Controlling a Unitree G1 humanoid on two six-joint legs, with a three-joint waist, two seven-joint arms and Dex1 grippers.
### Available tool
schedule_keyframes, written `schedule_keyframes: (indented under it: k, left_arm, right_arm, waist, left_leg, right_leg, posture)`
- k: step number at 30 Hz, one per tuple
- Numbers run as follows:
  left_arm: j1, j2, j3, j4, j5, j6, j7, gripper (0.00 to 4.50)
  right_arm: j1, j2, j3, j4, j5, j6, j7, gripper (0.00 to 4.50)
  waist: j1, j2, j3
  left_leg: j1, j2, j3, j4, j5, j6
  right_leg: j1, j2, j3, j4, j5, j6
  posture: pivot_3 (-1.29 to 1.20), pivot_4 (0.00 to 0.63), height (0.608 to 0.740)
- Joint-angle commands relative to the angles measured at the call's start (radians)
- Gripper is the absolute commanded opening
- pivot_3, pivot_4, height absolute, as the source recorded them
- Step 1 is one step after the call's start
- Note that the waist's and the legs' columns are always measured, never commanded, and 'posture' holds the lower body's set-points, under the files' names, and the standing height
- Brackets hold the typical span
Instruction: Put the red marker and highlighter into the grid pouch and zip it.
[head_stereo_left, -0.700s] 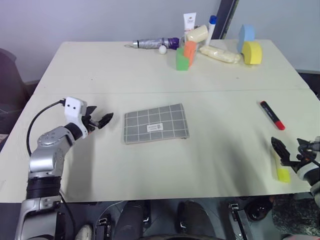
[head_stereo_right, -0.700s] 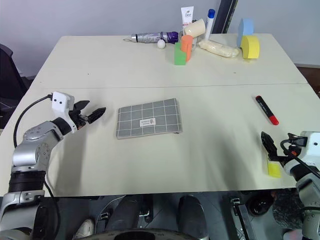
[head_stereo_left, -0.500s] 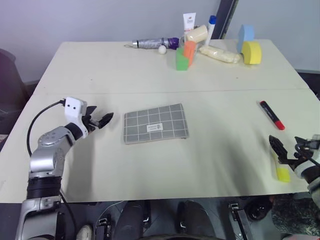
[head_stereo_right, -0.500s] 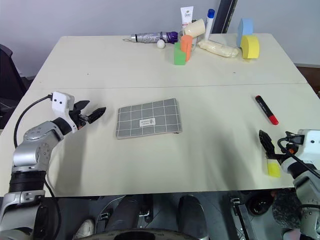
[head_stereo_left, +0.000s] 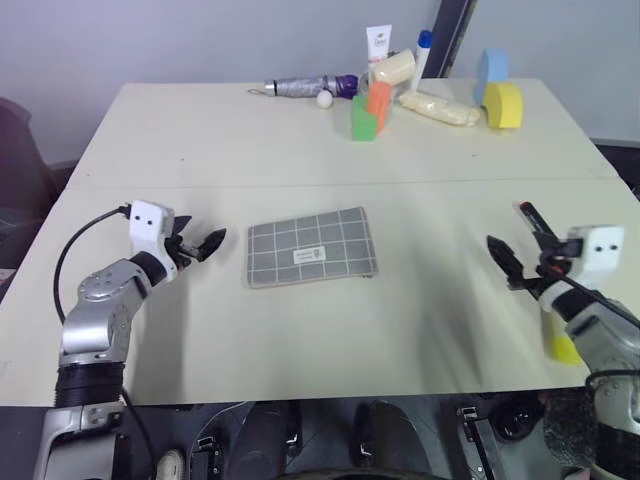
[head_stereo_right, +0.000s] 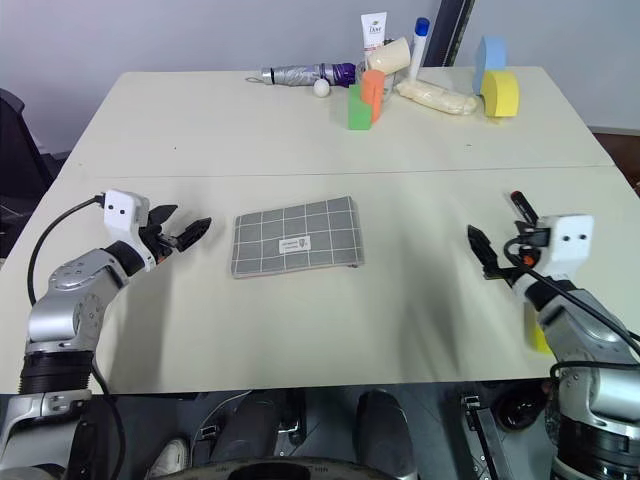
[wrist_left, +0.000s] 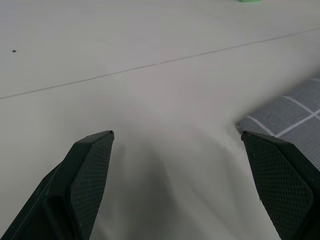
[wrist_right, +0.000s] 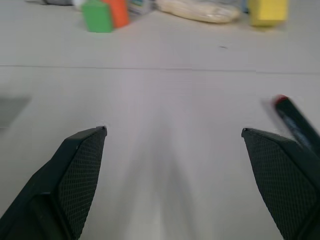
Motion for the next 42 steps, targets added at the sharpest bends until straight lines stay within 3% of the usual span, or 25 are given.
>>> schedule_keyframes:
  k: [1, 4, 10, 19, 42]
  left_arm:
    - [0.034, 0.027, 0.010, -0.062, 0.034, -0.070, -0.005, 4.42]
    - [0.091, 0.042, 0.006, -0.089, 0.054, -0.115, -0.021, 4.50]
    - [0.174, 0.113, -0.011, -0.082, 0.132, -0.248, -0.082, 4.50]
    - [0.210, 0.234, -0.127, -0.004, 0.264, -0.518, -0.244, 4.50]
    - [-0.013, 0.223, -0.350, 0.312, 0.357, -0.950, -0.446, 4.50]
  right_arm:
    - [-0.088, -0.010, 0.103, 0.017, -0.051, -0.018, 0.013, 4.25]
    - [-0.165, 0.017, 0.177, 0.050, -0.083, 0.006, -0.015, 3.23]
    - [-0.256, 0.050, 0.319, 0.092, -0.167, 0.043, -0.047, 0.03]
    - [-0.413, 0.139, 0.461, 0.287, -0.318, 0.032, -0.108, 0.03]
    - [-0.609, 0.244, 0.587, 0.507, -0.426, 0.003, 0.016, 0.03]
  waist:
    - [0.000, 0.000, 0.000]
    - [-0.004, 0.000, 0.000]
    - [-0.001, 0.000, 0.000]
    - [-0.009, 0.000, 0.000]
    - [-0.019, 0.002, -0.001]
  left_leg:
    - [0.000, 0.000, 0.000, 0.000, 0.000, 0.000]
    - [0.000, 0.000, 0.000, 0.000, 0.000, 0.000]
    - [-0.001, 0.000, 0.001, 0.000, 0.000, 0.000]
    - [-0.001, 0.000, 0.001, -0.001, 0.000, -0.001]
    - [0.000, -0.001, 0.003, -0.002, 0.000, 0.000]
  right_leg:
    - [0.000, 0.000, 0.000, 0.000, 0.000, 0.000]
    - [-0.001, 0.000, 0.000, 0.000, 0.000, 0.000]
    - [-0.001, -0.001, 0.000, 0.000, 0.000, 0.000]
    - [-0.003, -0.001, 0.000, 0.000, 0.000, 0.000]
    - [-0.002, -0.001, 0.000, 0.001, 0.000, 0.000]
  posture:
    - [0.00, 0.150, 0.740]
    - [0.00, 0.150, 0.740]
    - [0.00, 0.150, 0.740]
    - [0.00, 0.150, 0.740]
    - [0.00, 0.150, 0.740]
